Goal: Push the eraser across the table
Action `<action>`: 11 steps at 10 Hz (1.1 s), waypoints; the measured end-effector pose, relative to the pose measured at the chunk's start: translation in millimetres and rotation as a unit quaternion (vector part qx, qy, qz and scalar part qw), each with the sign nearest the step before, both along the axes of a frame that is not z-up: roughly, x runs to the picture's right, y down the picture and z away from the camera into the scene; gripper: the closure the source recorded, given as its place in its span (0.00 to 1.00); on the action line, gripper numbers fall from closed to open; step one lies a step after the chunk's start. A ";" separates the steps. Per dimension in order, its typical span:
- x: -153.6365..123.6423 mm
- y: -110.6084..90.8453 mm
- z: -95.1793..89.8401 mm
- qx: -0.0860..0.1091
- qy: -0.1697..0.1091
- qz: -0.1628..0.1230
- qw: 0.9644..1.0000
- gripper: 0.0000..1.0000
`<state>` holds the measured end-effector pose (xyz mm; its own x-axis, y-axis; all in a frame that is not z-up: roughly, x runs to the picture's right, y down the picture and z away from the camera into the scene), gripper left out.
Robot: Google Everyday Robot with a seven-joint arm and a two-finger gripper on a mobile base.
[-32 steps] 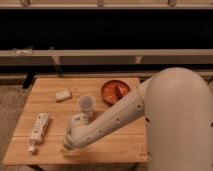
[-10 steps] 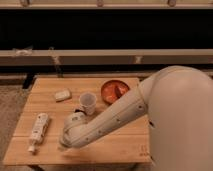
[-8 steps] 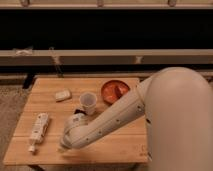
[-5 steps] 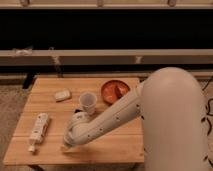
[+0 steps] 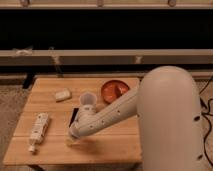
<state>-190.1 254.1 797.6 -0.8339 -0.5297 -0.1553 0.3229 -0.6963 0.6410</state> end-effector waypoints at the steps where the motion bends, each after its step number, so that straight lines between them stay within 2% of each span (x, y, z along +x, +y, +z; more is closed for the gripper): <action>1: -0.4 -7.8 4.8 0.003 0.002 -0.002 1.000 0.40; 7: -13.2 -47.8 23.3 0.021 0.008 -0.010 1.000 0.40; 11: -14.1 -66.8 51.9 0.019 0.030 -0.024 0.999 0.40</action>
<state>-204.2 187.3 849.4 -0.8664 -0.4836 -0.1245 0.3252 -0.7356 0.5942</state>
